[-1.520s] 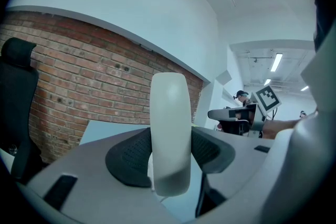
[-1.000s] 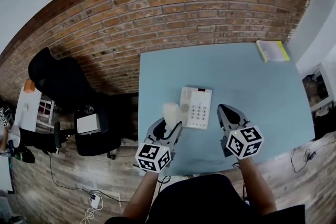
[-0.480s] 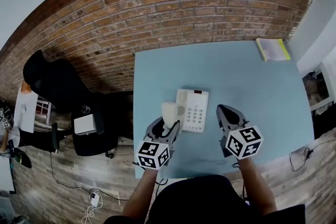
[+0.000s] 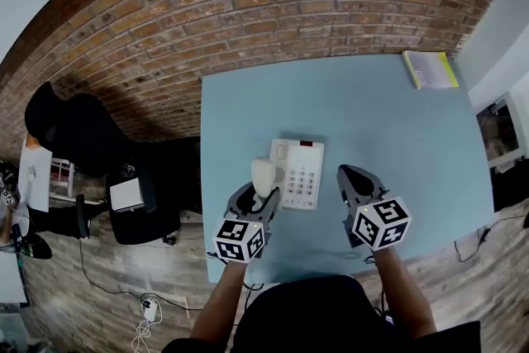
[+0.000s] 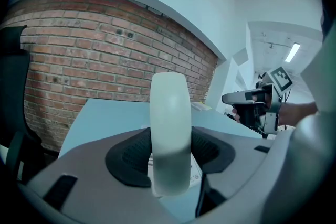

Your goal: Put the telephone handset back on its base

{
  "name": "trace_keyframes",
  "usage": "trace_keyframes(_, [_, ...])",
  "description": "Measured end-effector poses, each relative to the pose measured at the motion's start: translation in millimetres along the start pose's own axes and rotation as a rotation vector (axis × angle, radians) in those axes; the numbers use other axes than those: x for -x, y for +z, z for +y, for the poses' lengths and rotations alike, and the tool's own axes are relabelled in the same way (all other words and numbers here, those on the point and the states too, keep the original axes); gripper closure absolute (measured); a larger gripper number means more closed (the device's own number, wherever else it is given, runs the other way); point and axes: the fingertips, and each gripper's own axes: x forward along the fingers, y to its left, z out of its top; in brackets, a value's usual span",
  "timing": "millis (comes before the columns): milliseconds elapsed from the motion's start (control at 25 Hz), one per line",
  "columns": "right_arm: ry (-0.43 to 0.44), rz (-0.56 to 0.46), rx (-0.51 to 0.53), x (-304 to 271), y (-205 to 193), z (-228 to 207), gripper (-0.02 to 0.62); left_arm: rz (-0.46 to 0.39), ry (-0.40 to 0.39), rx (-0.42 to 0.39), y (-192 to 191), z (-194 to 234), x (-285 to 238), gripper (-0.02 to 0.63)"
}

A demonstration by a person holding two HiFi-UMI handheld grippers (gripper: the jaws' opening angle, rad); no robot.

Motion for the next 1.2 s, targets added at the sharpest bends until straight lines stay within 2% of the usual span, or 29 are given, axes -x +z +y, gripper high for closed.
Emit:
trace_keyframes(360, [-0.005,0.035,-0.032,-15.1,-13.1,-10.5,0.588,0.040,0.005,0.007,-10.2,12.2,-23.5,0.379])
trace_keyframes(760, [-0.042,0.063,-0.062,-17.3,-25.2,-35.9,0.588,0.101,0.008,-0.024,-26.4,11.8,-52.2,0.379])
trace_keyframes(1200, [-0.044,0.077,-0.071,-23.2,-29.2,-40.9,0.588,0.144,0.025,-0.012,-35.8,20.6,-75.2,0.378])
